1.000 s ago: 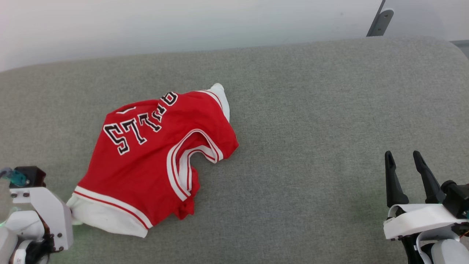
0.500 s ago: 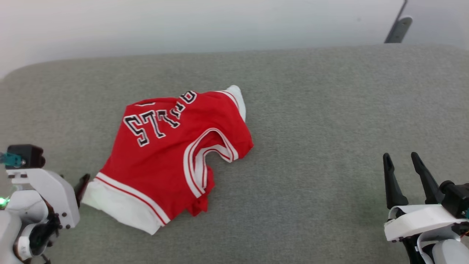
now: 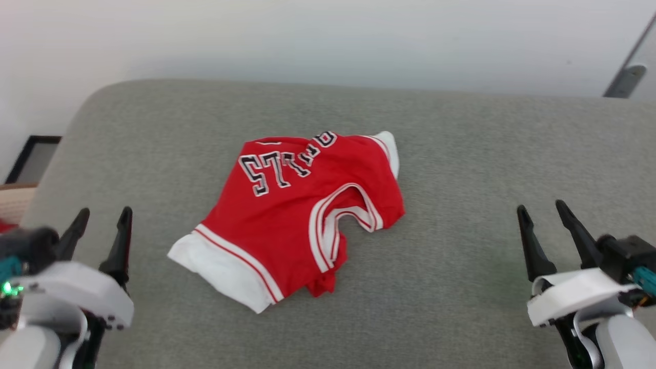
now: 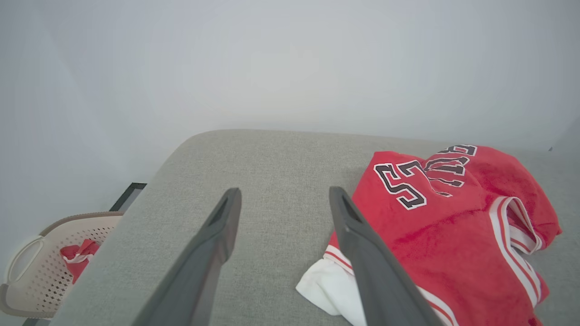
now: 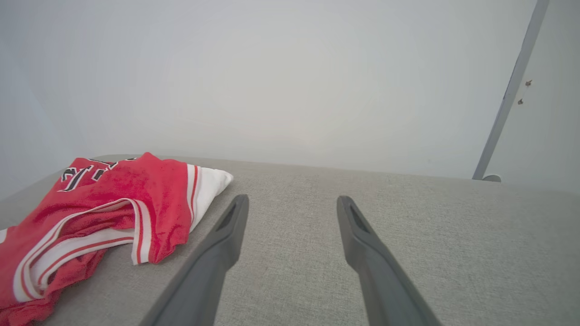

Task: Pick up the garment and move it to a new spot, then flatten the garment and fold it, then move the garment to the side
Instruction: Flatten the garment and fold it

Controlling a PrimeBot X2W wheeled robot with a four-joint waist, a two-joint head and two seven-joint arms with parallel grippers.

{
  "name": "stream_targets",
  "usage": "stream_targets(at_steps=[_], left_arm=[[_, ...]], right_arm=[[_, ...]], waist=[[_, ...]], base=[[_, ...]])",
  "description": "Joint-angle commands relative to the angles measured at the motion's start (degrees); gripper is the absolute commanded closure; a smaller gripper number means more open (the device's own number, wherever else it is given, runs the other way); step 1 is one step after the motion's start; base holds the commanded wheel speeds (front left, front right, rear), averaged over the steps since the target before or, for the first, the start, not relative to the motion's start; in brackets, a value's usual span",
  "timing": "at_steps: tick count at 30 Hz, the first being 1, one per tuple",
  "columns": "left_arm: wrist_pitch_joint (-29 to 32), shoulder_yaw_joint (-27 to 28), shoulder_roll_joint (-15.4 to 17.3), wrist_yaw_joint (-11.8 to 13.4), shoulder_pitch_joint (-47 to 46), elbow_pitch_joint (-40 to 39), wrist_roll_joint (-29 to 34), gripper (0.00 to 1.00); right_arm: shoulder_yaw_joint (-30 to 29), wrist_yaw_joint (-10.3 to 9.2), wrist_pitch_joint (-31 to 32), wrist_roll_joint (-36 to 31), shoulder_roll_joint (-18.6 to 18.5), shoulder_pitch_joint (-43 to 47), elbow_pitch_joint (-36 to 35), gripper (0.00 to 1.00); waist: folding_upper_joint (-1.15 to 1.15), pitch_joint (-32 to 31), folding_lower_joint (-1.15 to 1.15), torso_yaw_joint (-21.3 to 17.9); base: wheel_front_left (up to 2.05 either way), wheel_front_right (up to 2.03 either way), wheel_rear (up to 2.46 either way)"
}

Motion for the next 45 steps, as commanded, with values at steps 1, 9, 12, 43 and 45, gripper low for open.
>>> stream_targets(at_steps=[1, 9, 12, 43, 45], left_arm=[[-2.8, 0.5, -0.5, 0.7, 2.1, -1.0, 1.1, 0.0], [-12.0, 3.6, -4.5, 3.5, 7.2, -4.6, 2.6, 0.0], [-13.1, 4.3, -6.7, 3.5, 8.4, -5.4, 3.3, 0.0], [-13.5, 17.2, -25.3, -8.5, 10.1, -2.3, 16.4, 0.0], [-13.5, 18.1, -25.6, -9.2, 10.4, -2.3, 17.1, 0.0]], right_arm=[[1.2, -0.08, 0.7, 1.0, -0.4, -1.4, 0.4, 0.0], [6.3, -0.08, 5.0, 3.3, -2.6, -7.3, 2.9, 0.0], [8.8, -0.08, 7.4, 4.8, -3.6, -9.8, 4.4, 0.0], [24.4, -0.08, 24.2, 11.5, -6.6, -26.6, 29.0, 1.0], [25.1, -0.08, 24.0, 12.2, -7.2, -27.1, 28.7, 1.0]], waist=[[0.0, -0.7, 0.0, 2.5], [0.0, 0.6, 0.0, 7.0], [0.0, 1.4, 0.0, 9.2], [0.0, 4.6, 0.0, 18.2], [0.0, 4.2, 0.0, 17.4]], base=[[0.0, 0.0, 0.0], [0.0, 0.0, 0.0], [0.0, 0.0, 0.0], [0.0, 0.0, 0.0], [0.0, 0.0, 0.0]])
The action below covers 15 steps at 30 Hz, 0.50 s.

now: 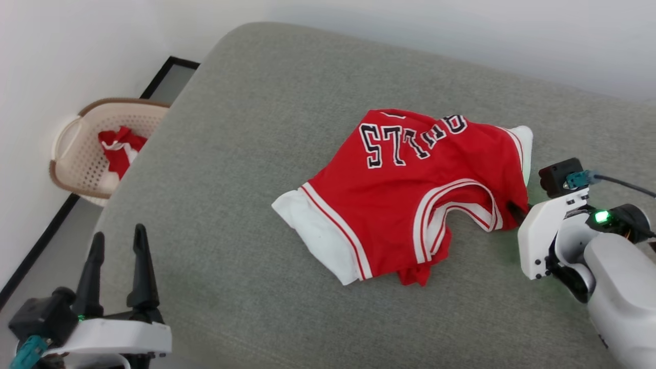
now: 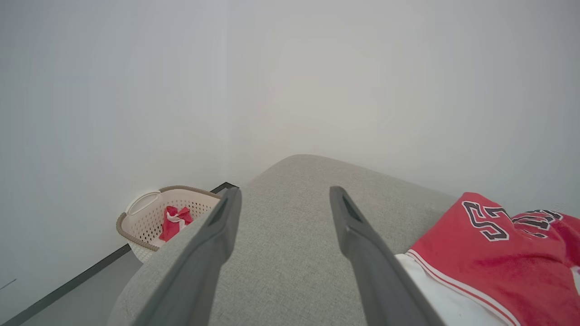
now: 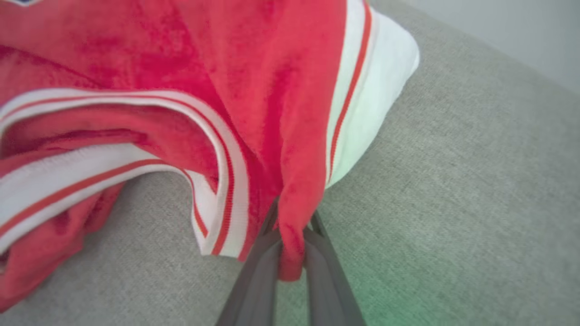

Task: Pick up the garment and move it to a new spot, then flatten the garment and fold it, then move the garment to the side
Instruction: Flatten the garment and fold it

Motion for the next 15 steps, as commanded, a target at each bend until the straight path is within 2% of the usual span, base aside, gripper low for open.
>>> stream_targets(at_steps=[1, 15], left_arm=[[0.0, 0.5, -0.2, -0.4, 0.7, 0.1, 0.7, 0.0], [0.0, 5.2, -1.1, -2.7, 3.4, -0.4, 3.7, 0.0]], right_arm=[[0.3, -0.08, -0.3, 0.8, -0.6, -0.6, -0.4, 1.0], [-0.9, -0.08, 1.1, 4.2, -8.8, 4.9, -9.5, 1.0]], waist=[[0.0, -0.7, 0.0, -1.1], [0.0, -4.0, 0.0, -8.2]], base=[[0.0, 0.0, 0.0], [0.0, 0.0, 0.0]])
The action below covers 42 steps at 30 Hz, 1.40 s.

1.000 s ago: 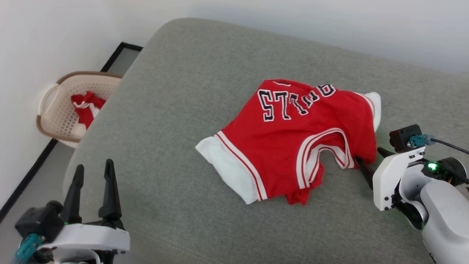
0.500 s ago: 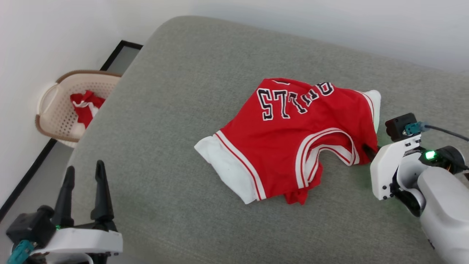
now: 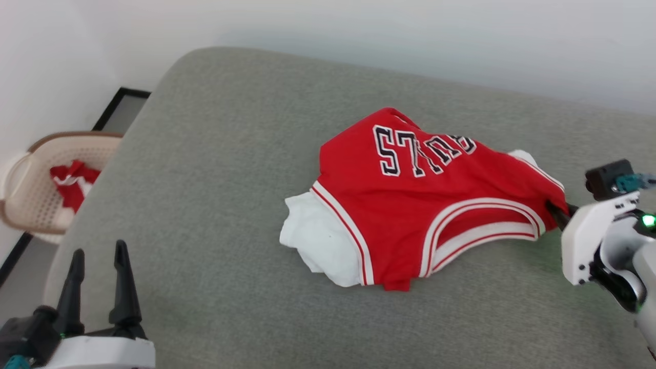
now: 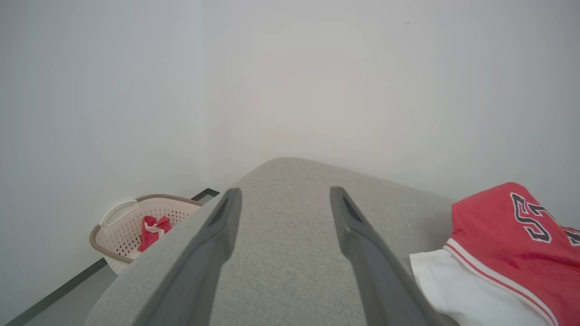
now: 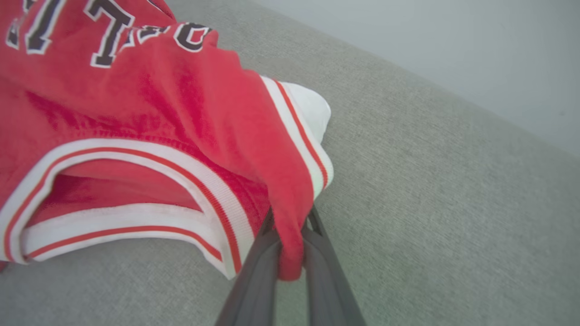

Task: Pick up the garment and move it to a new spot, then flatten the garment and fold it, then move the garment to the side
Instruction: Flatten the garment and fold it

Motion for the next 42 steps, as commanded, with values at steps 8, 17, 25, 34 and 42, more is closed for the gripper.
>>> stream_targets(at_steps=[8, 17, 25, 34, 42], left_arm=[[0.0, 2.4, 0.3, -0.8, 3.1, -0.4, 1.1, 0.0], [0.0, 3.9, 0.6, -1.1, 4.8, 0.0, 1.6, 0.0], [0.0, 3.8, 1.0, -1.8, 4.0, 1.0, 1.8, 0.0], [0.0, 4.1, 1.4, -2.5, 3.2, 1.1, 1.0, 0.0], [5.8, 1.6, 4.9, -4.5, 0.4, -0.9, -1.4, 0.0]], right_arm=[[-6.1, -0.08, 2.9, 0.6, -2.8, 10.1, -7.8, 1.0], [-14.5, -0.08, 5.2, -1.6, 2.0, 24.0, -15.8, 1.0], [-17.9, -0.08, 6.6, -5.5, 7.5, 28.2, -19.8, 0.0], [-21.0, -0.08, 5.0, -7.2, 8.6, 28.8, -24.8, 0.0], [-27.0, -0.08, -2.2, -11.1, 10.6, 29.0, -31.0, 0.0]], waist=[[0.0, -3.3, 0.0, -5.4], [0.0, -4.9, 0.0, -8.5], [0.0, -4.7, 0.0, -10.0], [0.0, -4.0, 0.0, -11.2], [0.0, -3.2, 0.0, -13.3]], base=[[0.0, 0.0, 0.0], [0.0, 0.0, 0.0], [0.0, 0.0, 0.0], [0.0, 0.0, 0.0], [0.0, 0.0, 0.0]])
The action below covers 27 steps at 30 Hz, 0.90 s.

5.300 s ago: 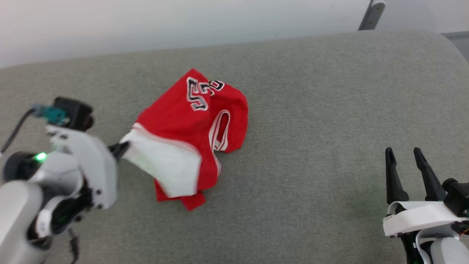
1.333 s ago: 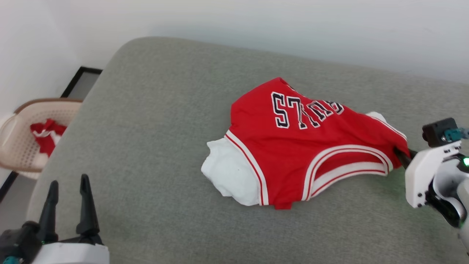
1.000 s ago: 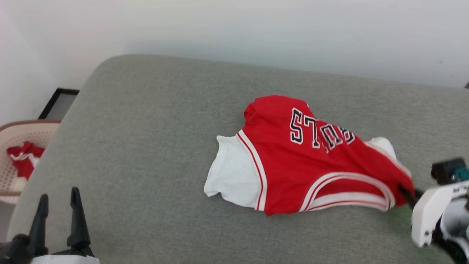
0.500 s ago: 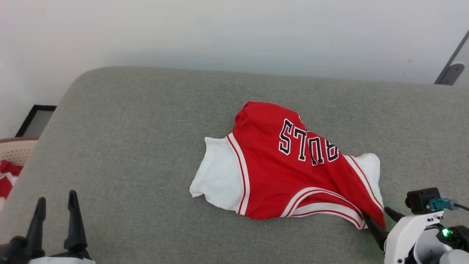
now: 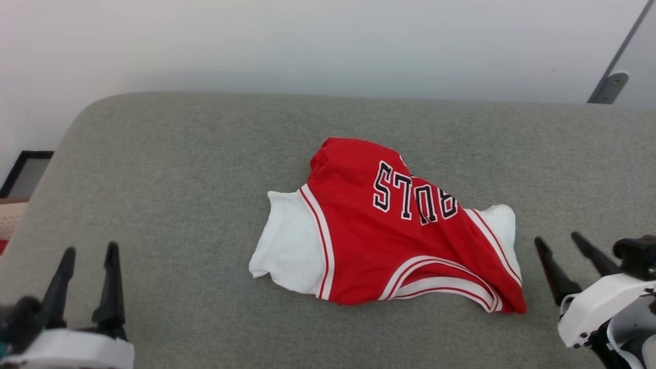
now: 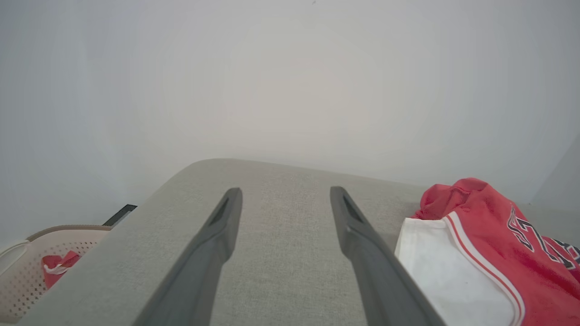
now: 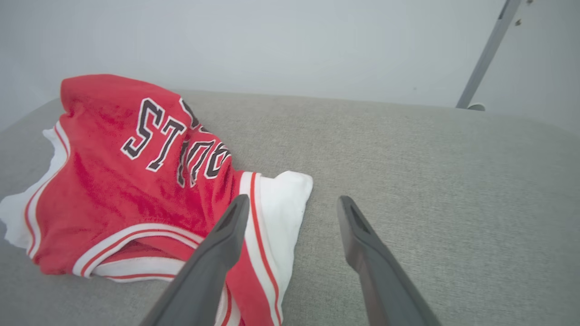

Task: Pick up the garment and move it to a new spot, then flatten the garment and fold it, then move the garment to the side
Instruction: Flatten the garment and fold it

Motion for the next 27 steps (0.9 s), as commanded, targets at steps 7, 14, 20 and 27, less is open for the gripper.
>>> stream_targets(at_steps=[7, 14, 20, 27], left_arm=[[11.3, -3.9, 3.7, -1.2, -5.5, -1.6, -4.7, 0.0], [26.2, -9.2, 7.4, -1.6, -12.6, 0.4, -9.8, 0.0], [39.9, -13.2, 9.2, -1.7, -18.3, 4.6, -14.3, 0.0], [52.6, -18.2, 9.4, -1.2, -23.6, 10.5, -16.3, 0.0]], right_arm=[[-4.1, -0.08, -6.8, -3.4, 1.7, -0.8, -1.7, 0.0], [-8.5, -0.08, -12.0, -6.7, 4.2, -1.6, -1.5, 0.0], [-11.1, -0.08, -15.7, -8.7, 5.3, -2.3, -1.7, 0.0], [-11.6, -0.08, -17.6, -9.7, 6.5, -3.2, -1.2, 0.0]], waist=[[0.0, 0.7, 0.0, -2.2], [0.0, 0.6, 0.0, -4.5], [0.0, 0.8, 0.0, -6.3], [0.0, 1.8, 0.0, -7.8]], base=[[0.0, 0.0, 0.0], [0.0, 0.0, 0.0], [0.0, 0.0, 0.0], [0.0, 0.0, 0.0]])
